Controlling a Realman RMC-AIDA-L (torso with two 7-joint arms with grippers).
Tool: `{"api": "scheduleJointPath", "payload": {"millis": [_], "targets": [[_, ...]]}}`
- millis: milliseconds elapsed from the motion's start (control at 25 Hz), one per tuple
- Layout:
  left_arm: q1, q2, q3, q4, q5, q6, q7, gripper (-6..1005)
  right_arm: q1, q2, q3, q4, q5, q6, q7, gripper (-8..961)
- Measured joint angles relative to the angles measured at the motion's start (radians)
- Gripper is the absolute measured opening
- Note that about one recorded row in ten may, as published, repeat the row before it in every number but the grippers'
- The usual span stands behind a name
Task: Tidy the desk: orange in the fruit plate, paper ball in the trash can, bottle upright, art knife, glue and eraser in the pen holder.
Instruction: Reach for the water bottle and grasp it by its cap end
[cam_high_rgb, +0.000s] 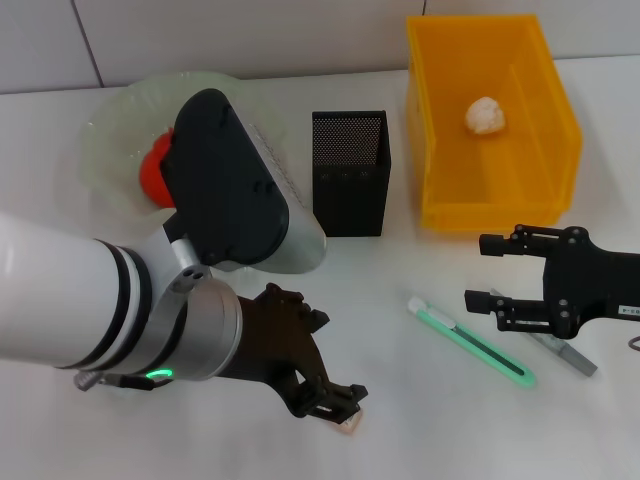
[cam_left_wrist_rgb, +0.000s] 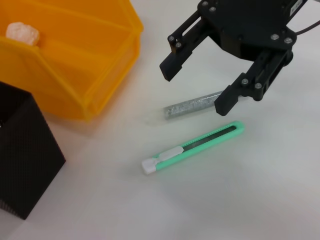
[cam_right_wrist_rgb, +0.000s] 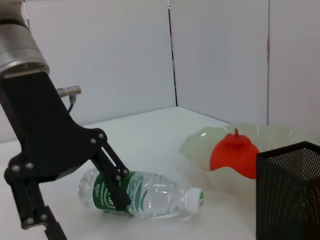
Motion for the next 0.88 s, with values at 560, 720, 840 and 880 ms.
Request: {"api": "scheduleJointPath", "payload": {"millis": [560, 720, 840, 880], "targets": [[-0.017, 0.000, -0.037, -0.003, 0.071, -0.055, -0.001, 801, 0.002, -0.002, 0.000, -0.004, -0.003, 0.010, 0.002, 720], [-0.036, 0.000, -0.079, -0.017, 0.146, -0.061, -0.021, 801, -0.003, -0.002, 0.000, -0.003, 0.000, 0.010, 0.003, 720], [-0.049, 0.000, -0.100, -0.043, 0.210, -0.073, -0.052, 801, -0.007, -0.002, 0.002, -0.001, 0.002, 0.010, 0.003, 720], [-0.060, 0.000, -0.102, -0.061, 0.222, -0.078, -0.062, 801, -0.007, -0.002, 0.002, -0.001, 0.002, 0.010, 0.003, 720]]}}
